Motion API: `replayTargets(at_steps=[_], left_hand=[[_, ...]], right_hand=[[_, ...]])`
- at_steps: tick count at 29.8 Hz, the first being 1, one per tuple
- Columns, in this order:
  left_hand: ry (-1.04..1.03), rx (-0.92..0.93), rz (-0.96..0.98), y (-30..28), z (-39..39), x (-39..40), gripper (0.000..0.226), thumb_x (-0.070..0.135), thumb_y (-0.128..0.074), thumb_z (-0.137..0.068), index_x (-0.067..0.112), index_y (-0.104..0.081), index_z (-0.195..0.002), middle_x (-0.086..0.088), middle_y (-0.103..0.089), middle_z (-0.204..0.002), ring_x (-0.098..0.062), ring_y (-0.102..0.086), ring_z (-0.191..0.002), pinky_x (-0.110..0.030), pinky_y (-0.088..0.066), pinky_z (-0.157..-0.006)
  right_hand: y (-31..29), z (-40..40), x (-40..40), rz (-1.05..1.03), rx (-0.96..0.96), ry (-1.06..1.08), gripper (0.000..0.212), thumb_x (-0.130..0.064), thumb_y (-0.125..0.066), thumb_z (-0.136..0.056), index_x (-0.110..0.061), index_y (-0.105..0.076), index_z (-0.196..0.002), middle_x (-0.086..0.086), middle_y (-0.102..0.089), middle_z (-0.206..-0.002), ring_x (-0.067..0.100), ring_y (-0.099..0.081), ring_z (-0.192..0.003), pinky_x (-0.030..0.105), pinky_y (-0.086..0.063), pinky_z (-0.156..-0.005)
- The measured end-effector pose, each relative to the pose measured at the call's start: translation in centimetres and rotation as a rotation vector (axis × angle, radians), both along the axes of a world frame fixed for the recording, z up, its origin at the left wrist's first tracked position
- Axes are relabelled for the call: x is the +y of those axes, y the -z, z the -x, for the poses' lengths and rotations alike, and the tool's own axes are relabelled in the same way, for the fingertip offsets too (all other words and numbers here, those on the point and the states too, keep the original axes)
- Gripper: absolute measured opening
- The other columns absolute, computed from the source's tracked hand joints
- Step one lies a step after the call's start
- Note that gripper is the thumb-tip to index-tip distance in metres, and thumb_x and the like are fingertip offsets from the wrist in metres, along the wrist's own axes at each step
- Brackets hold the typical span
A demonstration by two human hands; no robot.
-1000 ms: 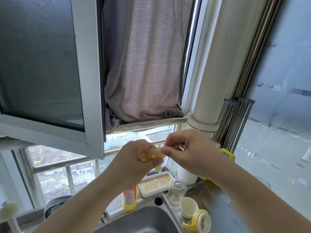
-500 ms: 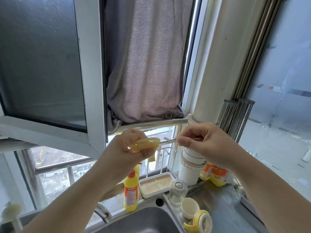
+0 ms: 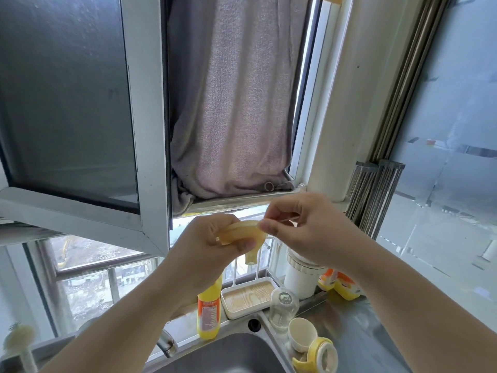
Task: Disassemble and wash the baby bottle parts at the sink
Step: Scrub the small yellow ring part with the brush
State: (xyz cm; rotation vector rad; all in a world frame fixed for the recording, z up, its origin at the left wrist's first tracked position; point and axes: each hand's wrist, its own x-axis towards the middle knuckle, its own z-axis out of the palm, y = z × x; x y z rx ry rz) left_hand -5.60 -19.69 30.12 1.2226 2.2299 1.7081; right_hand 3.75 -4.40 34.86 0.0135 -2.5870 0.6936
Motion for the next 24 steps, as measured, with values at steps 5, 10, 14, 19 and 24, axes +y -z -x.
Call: replayTargets(at_steps=[5,10,14,19,24], left_hand=[[-0.001,-0.033,-0.012,0.2,0.2,-0.1,0.008,0.029,-0.075,-0.076,0.024,-0.071,-0.079,-0.018,-0.066,-0.080,-0.034,-0.061,-0.069,-0.055,-0.051,-0.069],[0.037,-0.070,-0.077,0.3,0.6,-0.2,0.025,0.045,-0.077,-0.065,0.026,-0.072,-0.081,-0.022,-0.066,-0.084,-0.039,-0.060,-0.073,-0.053,-0.053,-0.072],[0.162,-0.192,-0.205,0.0,0.9,-0.7,0.026,0.032,-0.081,-0.066,0.026,-0.073,-0.090,-0.005,-0.072,-0.093,-0.027,-0.065,-0.091,-0.044,-0.050,-0.089],[0.073,-0.086,-0.038,-0.1,0.9,0.1,0.019,0.036,-0.078,-0.063,0.027,-0.069,-0.076,-0.005,-0.068,-0.077,-0.037,-0.061,-0.072,-0.054,-0.053,-0.064],[0.004,-0.019,-0.057,-0.1,0.9,-0.5,0.008,0.034,-0.074,-0.073,0.030,-0.067,-0.073,-0.004,-0.067,-0.073,-0.023,-0.058,-0.062,-0.031,-0.049,-0.055]], right_hand=[[-0.2,0.0,0.2,0.021,-0.035,-0.006,0.013,-0.028,-0.068,-0.083,-0.022,-0.067,-0.071,-0.006,-0.063,-0.066,0.004,-0.056,-0.063,0.022,-0.048,-0.067],[-0.2,0.3,0.6,0.022,-0.019,-0.008,0.014,-0.026,-0.068,-0.082,-0.021,-0.066,-0.070,-0.008,-0.060,-0.063,-0.001,-0.054,-0.061,0.020,-0.048,-0.066],[-0.1,-0.1,1.4,0.119,-0.023,-0.033,0.013,-0.023,-0.068,-0.082,-0.024,-0.066,-0.070,-0.010,-0.060,-0.062,-0.001,-0.054,-0.061,0.015,-0.048,-0.064],[-0.2,0.8,-0.5,-0.073,-0.010,-0.028,0.019,-0.029,-0.067,-0.083,-0.033,-0.061,-0.065,-0.011,-0.060,-0.060,0.000,-0.055,-0.060,0.016,-0.048,-0.061],[-0.5,0.5,0.6,-0.029,-0.010,0.025,0.014,-0.028,-0.068,-0.083,-0.022,-0.067,-0.070,-0.010,-0.060,-0.062,-0.002,-0.055,-0.063,0.016,-0.047,-0.065]])
